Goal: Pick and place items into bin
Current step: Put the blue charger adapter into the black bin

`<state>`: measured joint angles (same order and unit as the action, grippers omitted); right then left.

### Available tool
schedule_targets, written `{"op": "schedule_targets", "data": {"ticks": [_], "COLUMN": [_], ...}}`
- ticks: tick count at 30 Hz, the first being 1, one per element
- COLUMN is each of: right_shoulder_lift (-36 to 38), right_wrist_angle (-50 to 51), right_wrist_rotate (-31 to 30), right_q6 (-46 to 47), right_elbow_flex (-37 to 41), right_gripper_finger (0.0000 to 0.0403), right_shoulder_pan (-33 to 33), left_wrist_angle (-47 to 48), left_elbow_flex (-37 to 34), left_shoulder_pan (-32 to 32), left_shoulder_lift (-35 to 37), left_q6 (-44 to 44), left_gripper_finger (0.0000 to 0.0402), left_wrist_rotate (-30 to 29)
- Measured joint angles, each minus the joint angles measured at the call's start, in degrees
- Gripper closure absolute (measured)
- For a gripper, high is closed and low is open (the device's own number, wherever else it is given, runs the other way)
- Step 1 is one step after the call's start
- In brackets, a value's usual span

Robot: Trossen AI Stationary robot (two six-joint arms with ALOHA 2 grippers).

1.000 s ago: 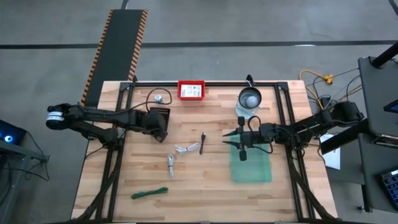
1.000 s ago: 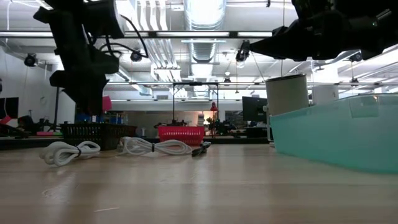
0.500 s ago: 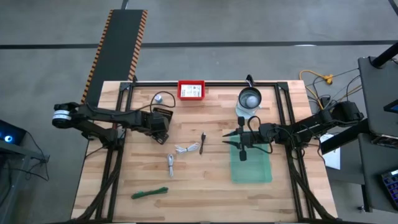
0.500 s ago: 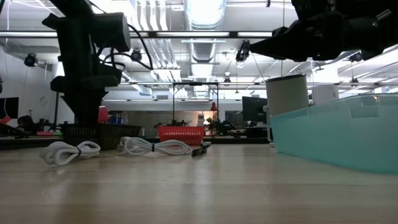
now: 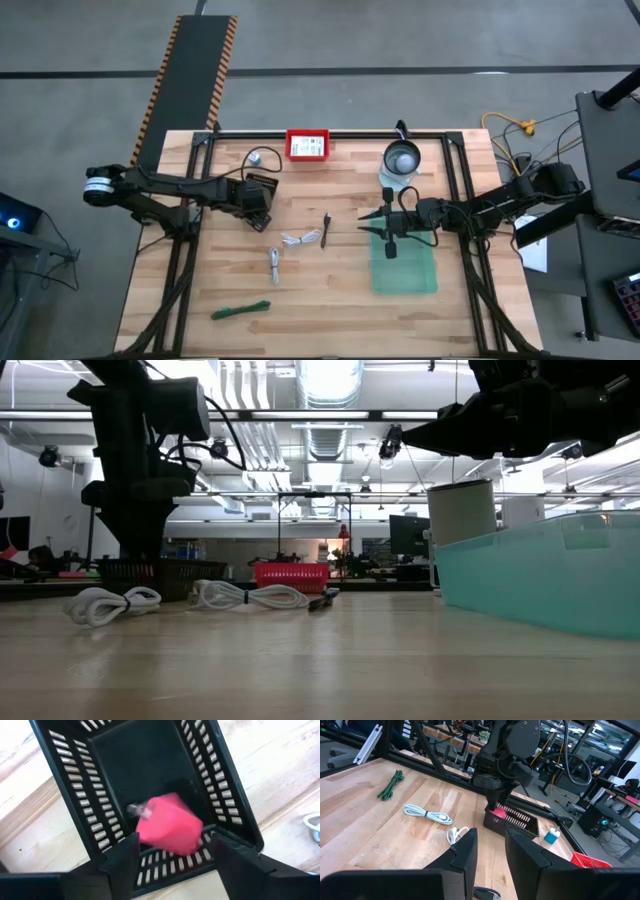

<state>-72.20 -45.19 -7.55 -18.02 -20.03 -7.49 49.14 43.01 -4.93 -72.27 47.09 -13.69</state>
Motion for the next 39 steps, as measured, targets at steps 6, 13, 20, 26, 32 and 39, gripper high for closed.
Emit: {"op": "schedule_targets", "data": {"ticks": [6,13,20,26,32,39], "right_shoulder_lift": [0.0,0.0,0.0,0.0,0.0,0.0], "right_wrist_angle": [0.0,0.0,0.0,0.0,0.5,1.1], "right_wrist_rotate": [0.0,0.0,0.0,0.0,0.0,0.0], "right_q6": [0.0,0.0,0.0,0.0,-0.2,-0.5], "right_elbow_flex": [0.0,0.0,0.0,0.0,0.0,0.0], "right_gripper_finger": [0.0317,0.0320,0.0317,0.0325,0.0323,0.0317], "right_shoulder_pan": [0.0,0.0,0.0,0.0,0.0,0.0], "left_wrist_angle": [0.0,-0.2,-0.7,-0.7,-0.7,-0.6], "left_elbow_flex": [0.7,6.3,12.1,15.3,17.0,17.1], "left_shoulder_pan": [0.0,-1.3,-6.8,-16.6,-24.9,-31.2], "left_shoulder_lift": [0.0,0.1,-0.2,-2.3,-5.9,-12.0], "left_q6": [-1.6,-7.3,-15.6,-22.5,-31.1,-34.4], "left_gripper_finger": [0.0164,0.0163,0.0162,0.0162,0.0162,0.0161], "left_wrist_rotate": [0.0,-3.4,-12.0,-11.7,-9.4,-4.2]}}
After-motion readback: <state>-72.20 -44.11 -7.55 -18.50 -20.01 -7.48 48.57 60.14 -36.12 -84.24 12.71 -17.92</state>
